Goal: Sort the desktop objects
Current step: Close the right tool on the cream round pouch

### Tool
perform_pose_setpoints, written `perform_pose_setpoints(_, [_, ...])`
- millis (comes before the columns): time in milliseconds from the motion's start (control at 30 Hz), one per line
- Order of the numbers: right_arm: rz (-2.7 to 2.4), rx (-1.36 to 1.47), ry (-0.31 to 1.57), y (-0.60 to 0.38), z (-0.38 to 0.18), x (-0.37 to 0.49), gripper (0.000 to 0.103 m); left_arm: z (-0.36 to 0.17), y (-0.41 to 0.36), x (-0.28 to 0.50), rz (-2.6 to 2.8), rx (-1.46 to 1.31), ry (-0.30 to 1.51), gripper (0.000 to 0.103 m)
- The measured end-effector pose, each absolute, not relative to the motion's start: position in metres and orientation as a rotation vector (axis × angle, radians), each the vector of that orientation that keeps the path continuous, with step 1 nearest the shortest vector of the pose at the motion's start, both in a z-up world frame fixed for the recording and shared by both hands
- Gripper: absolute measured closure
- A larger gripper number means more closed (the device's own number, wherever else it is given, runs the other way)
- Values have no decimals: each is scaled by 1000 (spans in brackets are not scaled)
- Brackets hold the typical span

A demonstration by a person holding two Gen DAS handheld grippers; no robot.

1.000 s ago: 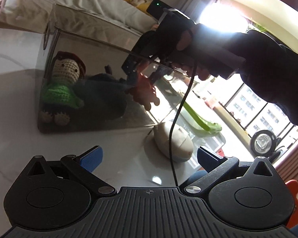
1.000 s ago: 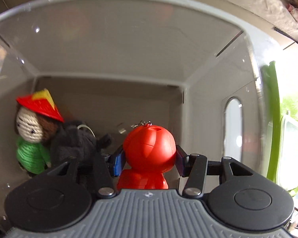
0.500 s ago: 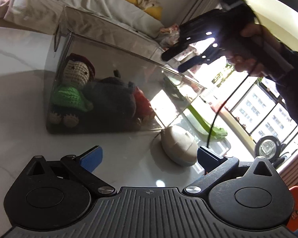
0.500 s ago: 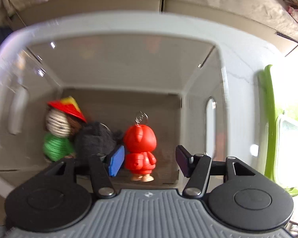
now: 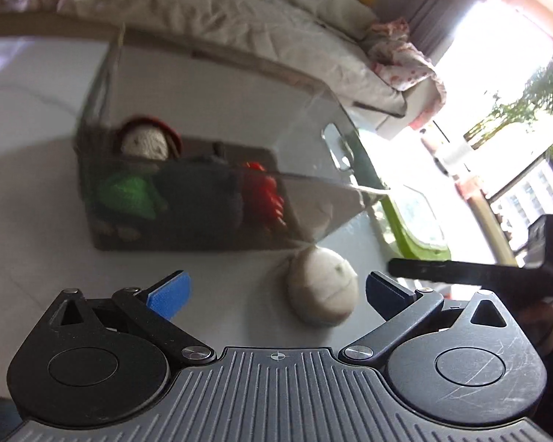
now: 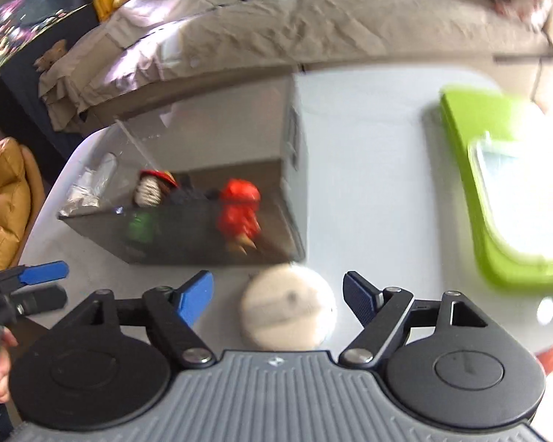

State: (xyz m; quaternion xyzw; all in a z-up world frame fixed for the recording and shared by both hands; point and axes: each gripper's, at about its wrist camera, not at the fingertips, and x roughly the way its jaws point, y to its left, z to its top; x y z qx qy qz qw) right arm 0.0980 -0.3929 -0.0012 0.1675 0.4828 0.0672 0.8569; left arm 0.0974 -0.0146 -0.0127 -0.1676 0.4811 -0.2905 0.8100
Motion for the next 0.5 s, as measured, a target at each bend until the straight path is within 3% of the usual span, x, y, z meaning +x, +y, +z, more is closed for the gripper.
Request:
perform_pose_setpoints(167, [207,697,1029,-436,-76,94,39,-78,-35,110,-752,-761,1147,0])
perform_pose_setpoints(500, [284,914,898,-468,-127,75,40,-133,-75,119,-741,-817,1105,0])
